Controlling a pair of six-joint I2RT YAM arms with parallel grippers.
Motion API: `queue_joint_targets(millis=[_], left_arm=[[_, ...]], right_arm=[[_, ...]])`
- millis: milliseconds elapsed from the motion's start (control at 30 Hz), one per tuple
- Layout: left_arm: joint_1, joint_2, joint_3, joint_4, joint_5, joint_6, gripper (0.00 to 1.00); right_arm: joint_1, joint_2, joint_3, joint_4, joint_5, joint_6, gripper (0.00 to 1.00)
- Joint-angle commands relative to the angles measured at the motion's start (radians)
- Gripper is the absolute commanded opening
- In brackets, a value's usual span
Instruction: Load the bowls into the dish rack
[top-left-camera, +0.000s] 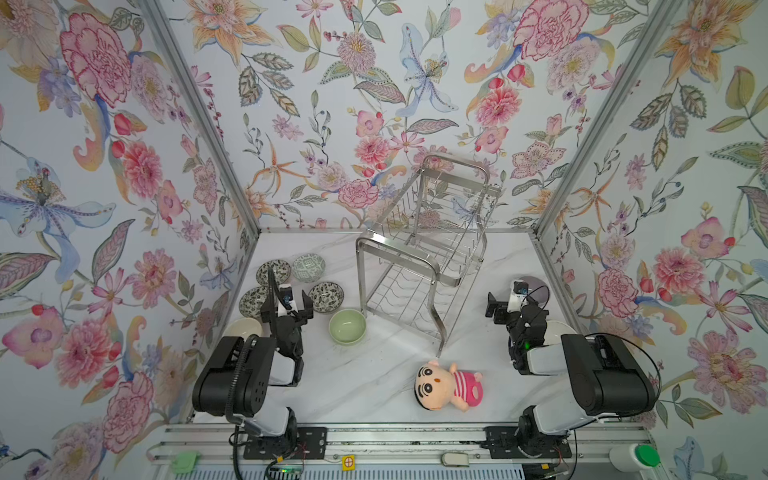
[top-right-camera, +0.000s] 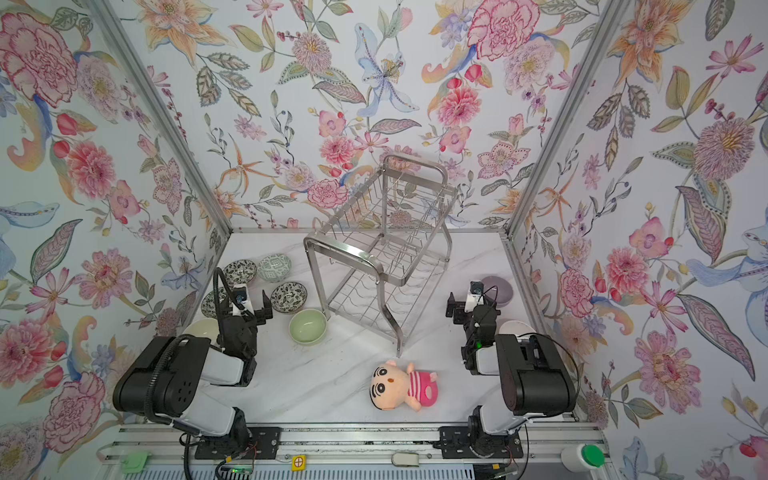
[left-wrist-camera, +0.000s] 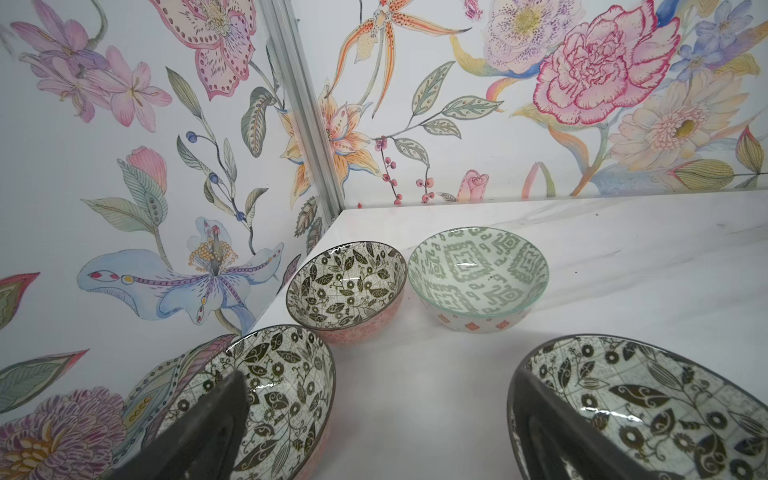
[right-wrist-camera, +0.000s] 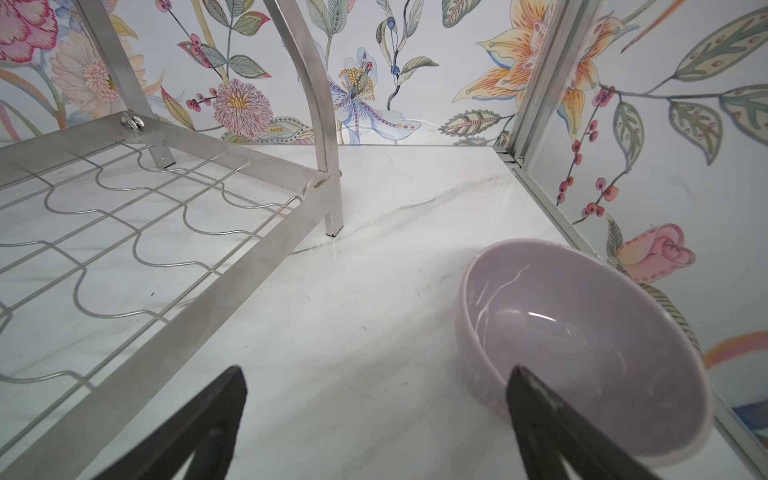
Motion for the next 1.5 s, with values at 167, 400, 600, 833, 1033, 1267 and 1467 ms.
queue_joint_targets(millis=[167,400,600,833,1033,1267,1467], left_arm=[[-0.008,0.01,0.015,0.019,0.018,0.015,0.99],[-0.007,0.011,0.015,0.019,0.019,0.015,0.99],[-0.007,0.011,0.016,0.019,0.018,0.015,0.99],[-0.007,0.01,0.016,0.019,0.018,0.015,0.99],[-0.008,0.009,0.016,0.019,0.019,0.015,0.99],[-0.016,-0.054,-0.034,0.059,-0.07,-0.005,0.99],[-0.022,-0.244,0.099,-0.324,-0.185,-0.026,0.99]], right_arm=[[0.0,-0.009,0.01,-0.011,-0.004,-0.004,0.99],[-0.001,-0.008,0.01,-0.012,-0.005,-0.002,0.99],[0.002,-0.009,0.012,-0.013,0.002,-0.005,0.99],[0.006,-0.01,0.011,-0.012,0.012,-0.007,0.99],[0.011,-0.009,0.009,-0.007,0.024,-0.009,0.99],[0.019,-0.06,0.021,-0.08,0.166,0.037,0.99],[0.036,-0.204,0.138,-0.446,0.309,0.121,0.99]])
